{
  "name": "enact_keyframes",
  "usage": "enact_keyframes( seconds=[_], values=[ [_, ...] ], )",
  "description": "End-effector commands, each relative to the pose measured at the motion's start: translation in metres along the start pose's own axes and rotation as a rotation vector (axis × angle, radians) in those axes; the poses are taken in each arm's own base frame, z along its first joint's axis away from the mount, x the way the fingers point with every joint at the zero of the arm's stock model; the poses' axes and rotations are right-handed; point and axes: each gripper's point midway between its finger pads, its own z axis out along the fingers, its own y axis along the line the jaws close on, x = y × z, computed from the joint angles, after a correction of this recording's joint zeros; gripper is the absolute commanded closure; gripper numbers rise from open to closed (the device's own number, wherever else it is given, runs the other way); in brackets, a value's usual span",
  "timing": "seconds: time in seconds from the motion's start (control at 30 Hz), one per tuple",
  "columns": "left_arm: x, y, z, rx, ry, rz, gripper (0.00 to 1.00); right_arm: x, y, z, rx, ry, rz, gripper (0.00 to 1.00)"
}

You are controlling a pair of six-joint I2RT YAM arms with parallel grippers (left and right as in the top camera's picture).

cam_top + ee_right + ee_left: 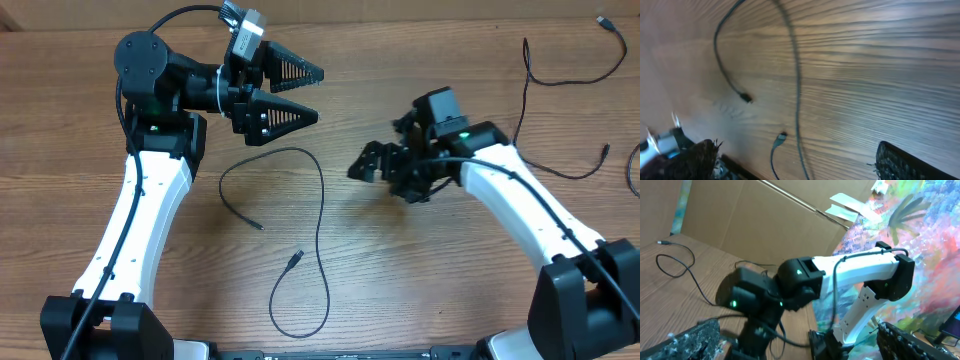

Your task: Untangle cables

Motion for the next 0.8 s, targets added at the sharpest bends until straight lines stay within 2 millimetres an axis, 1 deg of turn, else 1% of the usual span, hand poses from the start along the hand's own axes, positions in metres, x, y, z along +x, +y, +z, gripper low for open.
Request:
enact_keyframes(
  seconds=[0.0,0.1,0.13,0.2,0.3,0.43,0.47,0.57,0.67,0.77],
  values=[
    [0.001,0.001,-0.001,0.009,0.01,0.021,0.0,0.015,0.004,0.016,0.066,0.007,-0.084,0.0],
    [0.001,0.001,-0.001,0.007,0.009,0.02,0.0,0.019,0.007,0.028,0.134,-0.019,-0.149,0.0],
    [0.001,0.001,-0.001,0.009,0.011,0.019,0.01,0.023,0.014,0.036,0.14,-0.022,-0.187,0.0],
    [0.001,0.001,-0.002,0.008,0.01,0.028,0.01,0.029,0.024,0.045,0.127,-0.013,-0.224,0.0],
    [0.001,0.002,-0.003,0.005,0.008,0.094,0.01,0.036,0.03,0.054,0.126,0.005,-0.246,0.0],
    [-0.002,0.008,-0.015,-0.029,-0.008,0.112,0.0,0.043,0.03,0.058,0.132,0.025,-0.254,0.0],
    [-0.004,0.011,-0.02,-0.047,-0.018,0.107,0.0,0.043,0.03,0.057,0.133,0.027,-0.253,0.0],
    [-0.011,0.022,-0.044,-0.125,-0.065,0.064,0.0,0.043,0.03,0.057,0.133,0.027,-0.253,0.0],
    [-0.02,0.036,-0.079,-0.227,-0.138,-0.013,0.0,0.043,0.03,0.057,0.134,0.027,-0.252,0.0],
    [-0.026,0.052,-0.118,-0.343,-0.231,-0.1,0.0,0.043,0.03,0.057,0.131,0.026,-0.249,0.0]
  ],
)
